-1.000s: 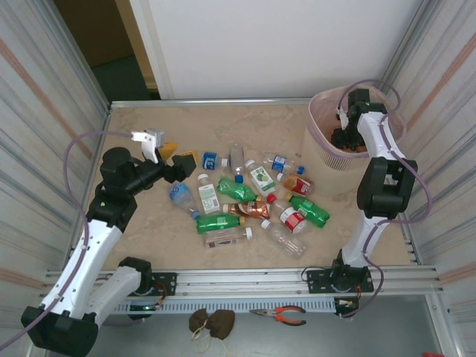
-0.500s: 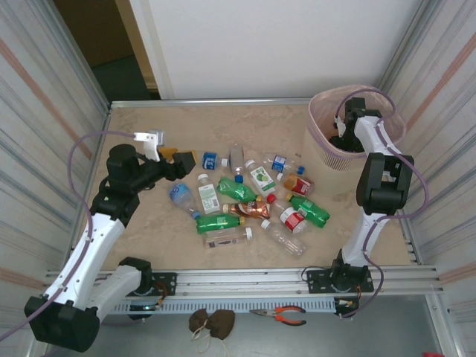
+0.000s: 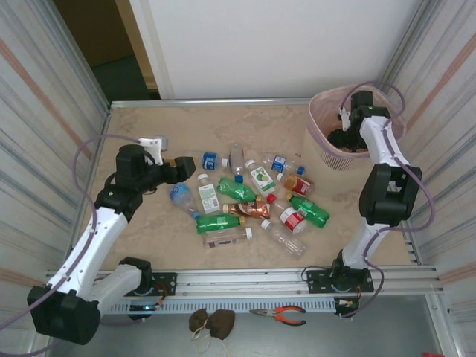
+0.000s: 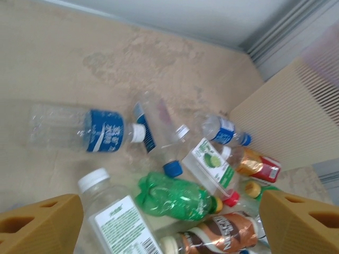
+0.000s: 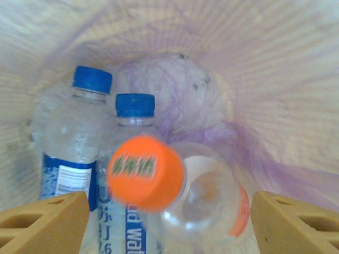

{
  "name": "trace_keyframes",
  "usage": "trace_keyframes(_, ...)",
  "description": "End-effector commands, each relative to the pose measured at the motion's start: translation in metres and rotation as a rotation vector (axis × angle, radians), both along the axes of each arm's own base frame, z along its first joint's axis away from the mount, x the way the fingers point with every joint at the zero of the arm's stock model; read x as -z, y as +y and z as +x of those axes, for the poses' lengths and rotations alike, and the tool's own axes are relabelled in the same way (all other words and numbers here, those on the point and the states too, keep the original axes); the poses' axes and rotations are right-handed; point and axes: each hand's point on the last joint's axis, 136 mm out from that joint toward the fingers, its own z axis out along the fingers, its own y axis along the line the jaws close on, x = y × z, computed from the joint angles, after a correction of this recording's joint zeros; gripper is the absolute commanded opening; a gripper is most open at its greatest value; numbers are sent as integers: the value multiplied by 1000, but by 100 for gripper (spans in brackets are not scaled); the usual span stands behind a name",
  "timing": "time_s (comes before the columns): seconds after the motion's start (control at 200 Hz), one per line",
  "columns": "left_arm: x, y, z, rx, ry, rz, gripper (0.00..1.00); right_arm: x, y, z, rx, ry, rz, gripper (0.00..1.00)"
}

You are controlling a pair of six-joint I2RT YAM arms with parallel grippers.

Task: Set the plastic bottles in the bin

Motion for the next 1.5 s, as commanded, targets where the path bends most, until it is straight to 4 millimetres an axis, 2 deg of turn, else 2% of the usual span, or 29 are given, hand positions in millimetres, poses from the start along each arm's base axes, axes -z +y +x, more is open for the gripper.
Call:
trace_keyframes(0.0,11,14,2,-86,75,28,87,-38,4,-9,16,-78,30,79)
trace_keyframes(0.15,34,22,4,-162,178,27,87,-71,13,-16,6,-162,64,79)
trace_keyframes(0.366,62,24,1,-209,306,15,82,-116,27,-29,-16,-293,116,79)
trace_keyframes(0.636,95,55,-8,-400,455,111,79,-162,47,-43,-53,-429,173,79)
trace_keyframes(0.751,110,65,-11,-473,518,146,79,-175,54,-47,-67,-472,189,79)
trace_keyframes(0.957,137,66,-15,-515,617,207,79,-189,65,-51,-92,-514,209,79)
trace_keyframes(1.177,164,51,-16,-489,707,199,83,-193,70,-52,-105,-525,212,80)
trace_keyframes(1.313,173,38,-11,-458,726,172,86,-195,73,-52,-115,-529,211,80)
trace_keyframes(1.493,189,30,-14,-454,765,183,88,-197,76,-51,-126,-528,210,81)
